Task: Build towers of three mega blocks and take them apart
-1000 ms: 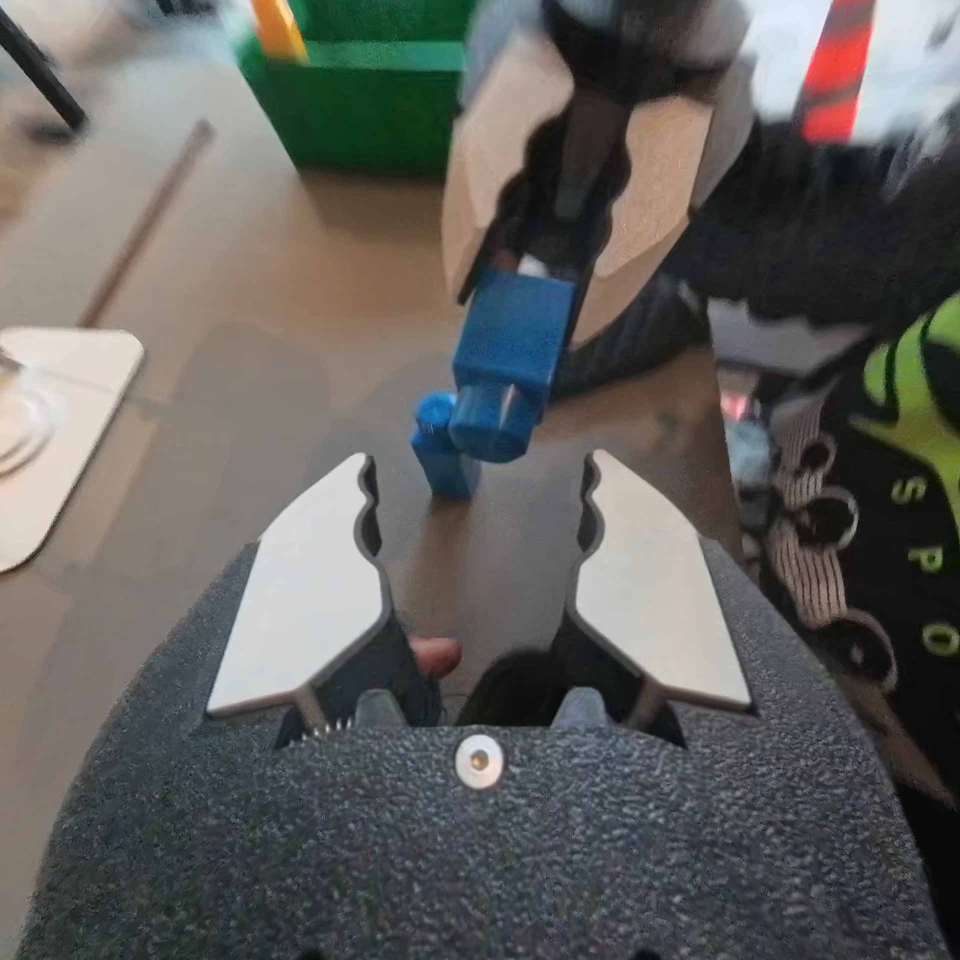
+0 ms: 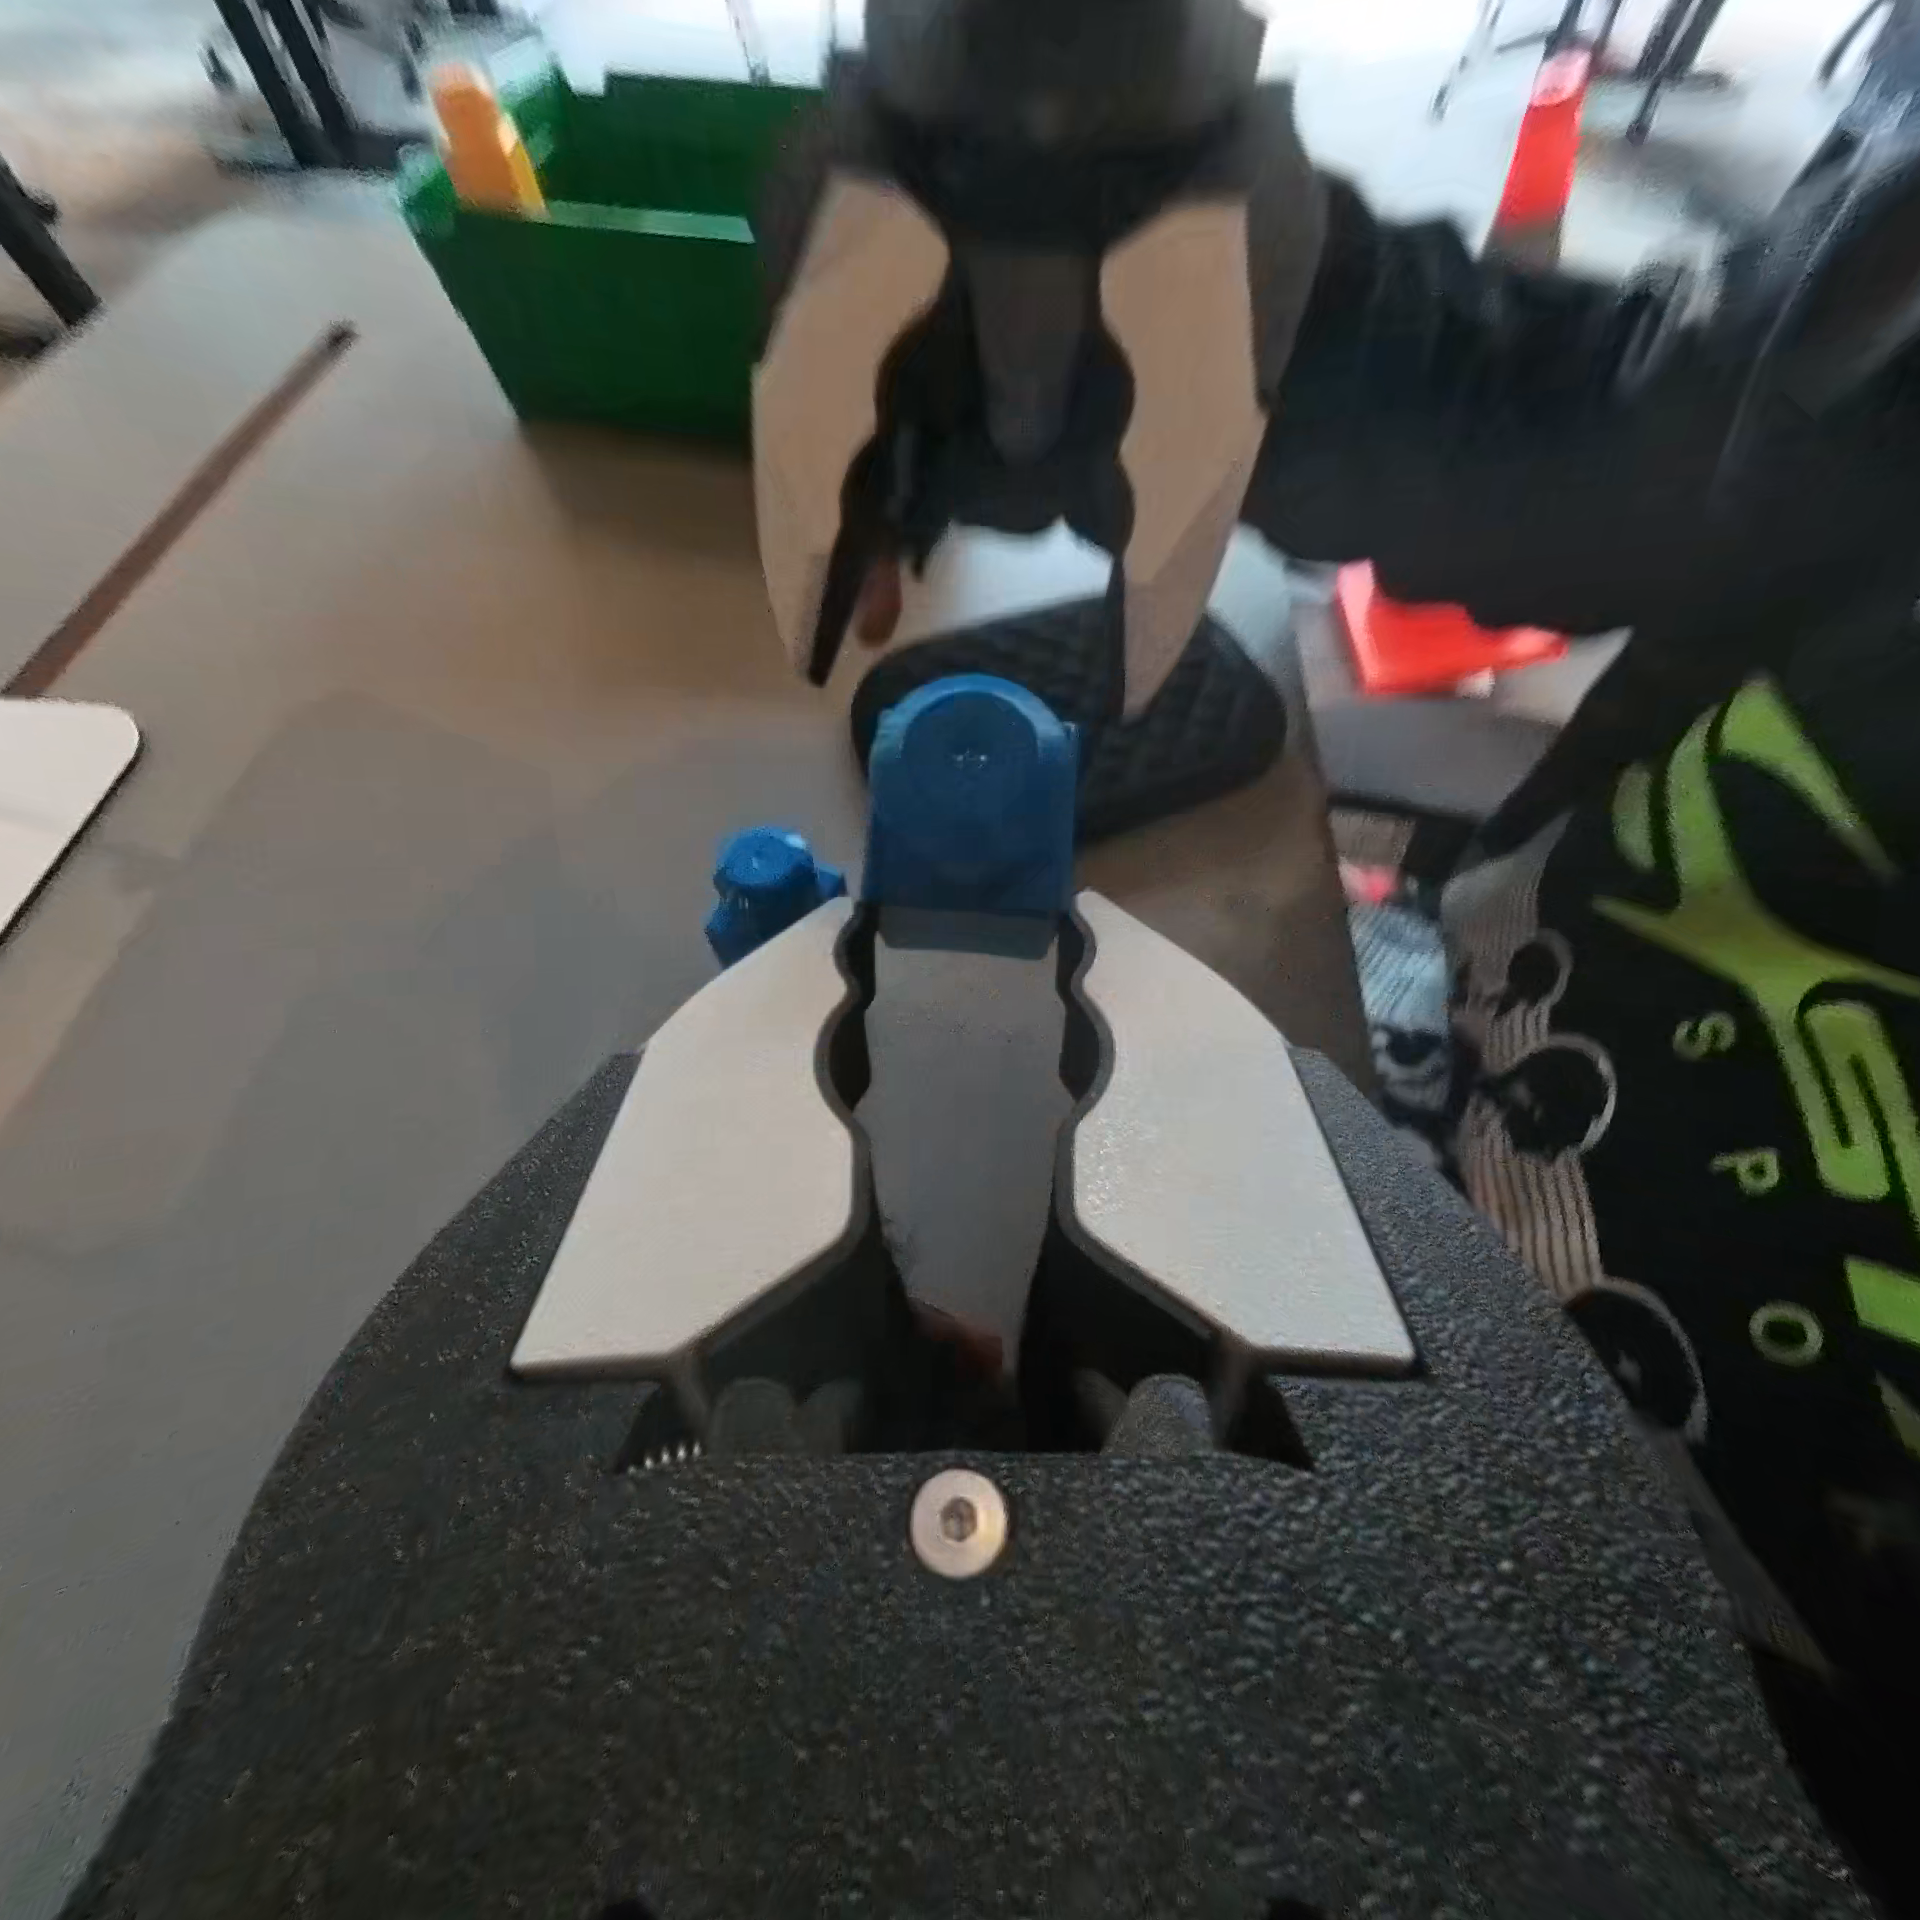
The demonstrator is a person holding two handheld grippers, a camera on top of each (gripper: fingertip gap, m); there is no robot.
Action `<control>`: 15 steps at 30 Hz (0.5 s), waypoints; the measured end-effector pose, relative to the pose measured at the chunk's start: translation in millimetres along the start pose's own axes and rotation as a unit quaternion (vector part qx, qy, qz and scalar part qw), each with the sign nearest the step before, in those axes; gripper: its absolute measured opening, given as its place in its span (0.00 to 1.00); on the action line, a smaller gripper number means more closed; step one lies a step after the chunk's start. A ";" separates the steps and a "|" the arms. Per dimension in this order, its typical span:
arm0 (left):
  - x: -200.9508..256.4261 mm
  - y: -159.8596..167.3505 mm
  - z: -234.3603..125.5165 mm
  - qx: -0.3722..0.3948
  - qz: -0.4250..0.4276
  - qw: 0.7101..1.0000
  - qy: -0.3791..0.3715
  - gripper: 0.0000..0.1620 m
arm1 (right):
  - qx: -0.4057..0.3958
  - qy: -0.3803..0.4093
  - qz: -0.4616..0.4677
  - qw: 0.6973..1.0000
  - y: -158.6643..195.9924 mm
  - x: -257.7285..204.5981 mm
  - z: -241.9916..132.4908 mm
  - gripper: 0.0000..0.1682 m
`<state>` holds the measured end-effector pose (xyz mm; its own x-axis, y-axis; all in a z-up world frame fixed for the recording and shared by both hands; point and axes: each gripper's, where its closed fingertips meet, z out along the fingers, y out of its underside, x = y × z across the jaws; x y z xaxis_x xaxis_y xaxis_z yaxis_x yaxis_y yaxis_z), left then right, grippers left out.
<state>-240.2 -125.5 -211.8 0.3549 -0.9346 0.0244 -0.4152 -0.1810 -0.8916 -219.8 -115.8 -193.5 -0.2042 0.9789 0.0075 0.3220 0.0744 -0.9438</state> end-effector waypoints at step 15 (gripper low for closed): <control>-5.7 23.5 9.1 -0.172 0.092 0.979 -0.053 0.21 | -0.319 -0.031 -0.151 0.935 6.5 -6.2 28.7 0.17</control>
<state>-244.4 -121.6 -237.0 0.3255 -0.9271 -0.1858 -0.7318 -0.1226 -0.6704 -243.0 -126.9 -209.2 -0.4218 0.8832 0.2050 0.7232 0.4641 -0.5114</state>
